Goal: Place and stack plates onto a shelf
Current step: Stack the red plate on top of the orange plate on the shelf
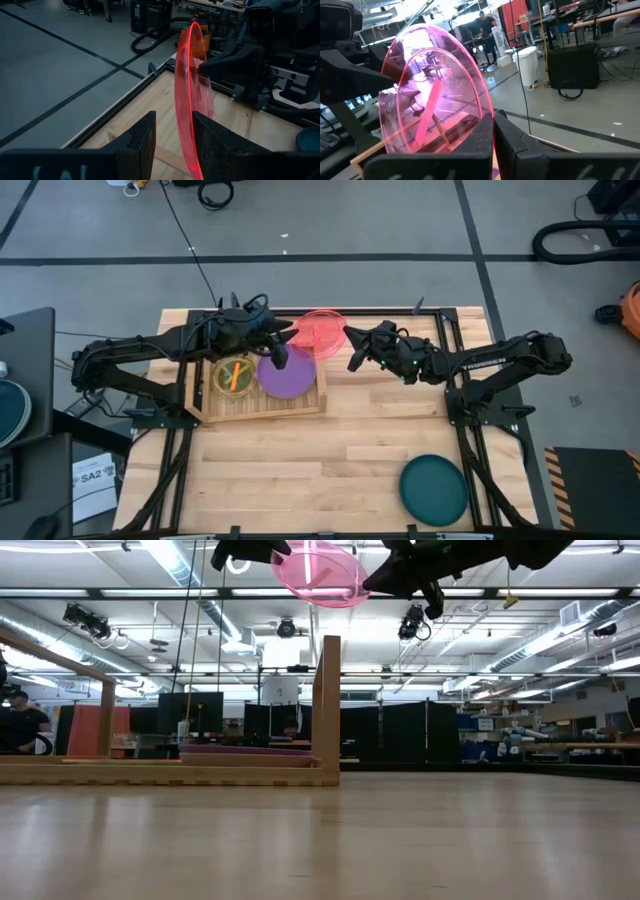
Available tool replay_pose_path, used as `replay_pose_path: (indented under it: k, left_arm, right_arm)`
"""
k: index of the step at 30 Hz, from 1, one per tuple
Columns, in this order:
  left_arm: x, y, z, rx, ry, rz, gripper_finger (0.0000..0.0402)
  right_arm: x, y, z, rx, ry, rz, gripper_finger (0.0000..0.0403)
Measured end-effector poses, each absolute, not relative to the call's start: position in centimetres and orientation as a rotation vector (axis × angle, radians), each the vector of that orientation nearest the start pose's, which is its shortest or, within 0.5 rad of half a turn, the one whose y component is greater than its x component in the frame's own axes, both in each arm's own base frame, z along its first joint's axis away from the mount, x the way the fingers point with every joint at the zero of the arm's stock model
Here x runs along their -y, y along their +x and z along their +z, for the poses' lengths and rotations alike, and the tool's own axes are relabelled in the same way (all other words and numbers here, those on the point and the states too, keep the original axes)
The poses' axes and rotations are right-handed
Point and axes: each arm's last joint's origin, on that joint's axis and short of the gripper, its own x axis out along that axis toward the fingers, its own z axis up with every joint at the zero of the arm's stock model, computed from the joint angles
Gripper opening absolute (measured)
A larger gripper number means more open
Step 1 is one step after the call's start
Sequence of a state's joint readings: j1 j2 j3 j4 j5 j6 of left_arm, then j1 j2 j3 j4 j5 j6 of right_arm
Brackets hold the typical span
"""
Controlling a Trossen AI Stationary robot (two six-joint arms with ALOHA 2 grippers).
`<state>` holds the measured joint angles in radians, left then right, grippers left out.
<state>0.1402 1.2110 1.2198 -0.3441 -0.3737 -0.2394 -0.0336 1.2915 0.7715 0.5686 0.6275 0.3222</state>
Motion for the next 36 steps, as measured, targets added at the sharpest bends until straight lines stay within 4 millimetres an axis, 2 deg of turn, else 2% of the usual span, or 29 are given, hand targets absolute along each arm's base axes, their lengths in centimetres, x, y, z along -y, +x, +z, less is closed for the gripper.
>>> replay_pose_path:
  k: [8,22,36]
  left_arm:
    - [-4.8,25.61,38.12,-0.274,-0.183,0.591,0.0104]
    - [-4.82,25.6,38.11,-0.275,-0.183,0.594,0.0013]
    - [-4.81,25.6,38.12,-0.275,-0.183,0.593,0.0007]
  right_arm:
    - [2.63,28.0,29.2,0.153,0.325,-0.647,0.0009]
    - [2.63,27.99,29.22,0.154,0.325,-0.646,0.0015]
    - [2.58,28.03,29.23,0.149,0.325,-0.617,0.0023]
